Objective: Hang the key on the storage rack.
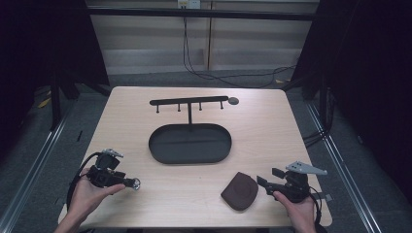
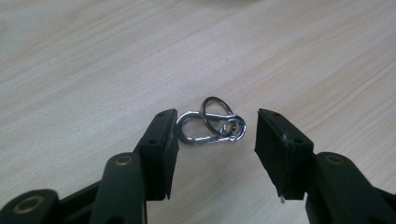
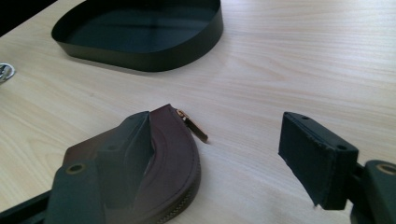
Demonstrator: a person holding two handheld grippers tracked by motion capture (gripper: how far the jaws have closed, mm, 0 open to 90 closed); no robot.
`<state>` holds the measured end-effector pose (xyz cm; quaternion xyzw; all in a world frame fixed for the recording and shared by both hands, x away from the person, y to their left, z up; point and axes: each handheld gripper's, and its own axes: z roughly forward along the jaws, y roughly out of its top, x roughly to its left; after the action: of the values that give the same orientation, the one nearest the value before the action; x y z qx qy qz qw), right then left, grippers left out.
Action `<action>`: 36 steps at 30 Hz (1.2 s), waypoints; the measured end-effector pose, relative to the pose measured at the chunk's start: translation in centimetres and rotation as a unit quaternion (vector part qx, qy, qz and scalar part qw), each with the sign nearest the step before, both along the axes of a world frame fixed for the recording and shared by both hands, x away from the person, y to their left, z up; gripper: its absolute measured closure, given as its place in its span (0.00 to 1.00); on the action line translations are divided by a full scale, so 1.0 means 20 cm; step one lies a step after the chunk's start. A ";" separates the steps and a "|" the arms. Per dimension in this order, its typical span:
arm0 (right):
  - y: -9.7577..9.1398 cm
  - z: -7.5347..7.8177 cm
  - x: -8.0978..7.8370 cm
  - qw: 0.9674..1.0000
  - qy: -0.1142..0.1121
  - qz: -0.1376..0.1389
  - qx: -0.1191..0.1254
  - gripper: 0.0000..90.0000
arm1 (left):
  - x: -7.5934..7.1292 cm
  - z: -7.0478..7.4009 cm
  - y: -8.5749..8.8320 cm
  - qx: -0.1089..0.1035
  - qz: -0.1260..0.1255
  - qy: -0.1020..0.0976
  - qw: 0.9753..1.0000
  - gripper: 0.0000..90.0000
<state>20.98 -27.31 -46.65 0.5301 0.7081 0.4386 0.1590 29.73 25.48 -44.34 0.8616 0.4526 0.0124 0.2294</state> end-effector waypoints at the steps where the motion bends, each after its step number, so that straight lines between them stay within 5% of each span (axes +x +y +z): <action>1: -0.01 0.00 0.00 1.000 0.003 -0.001 0.004 0.28 | 0.02 0.00 -0.01 -0.001 -0.006 0.011 1.000 0.56; 11: 0.00 -0.01 0.01 1.000 0.008 0.002 -0.003 0.28 | 0.08 -0.02 -0.06 0.021 -0.029 0.034 0.999 0.72; 26: 0.00 -0.01 0.01 1.000 0.012 0.010 -0.003 0.28 | 0.13 -0.09 -0.10 0.049 -0.049 0.086 0.994 0.75; 36: 0.00 -0.02 0.02 1.000 0.019 0.014 0.001 0.28 | 0.12 -0.08 -0.14 0.064 -0.082 0.079 0.991 0.89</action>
<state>21.41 -27.23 -47.03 0.5283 0.7178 0.4318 0.1389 32.19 22.76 -45.95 0.9072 0.3950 -0.0457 0.1378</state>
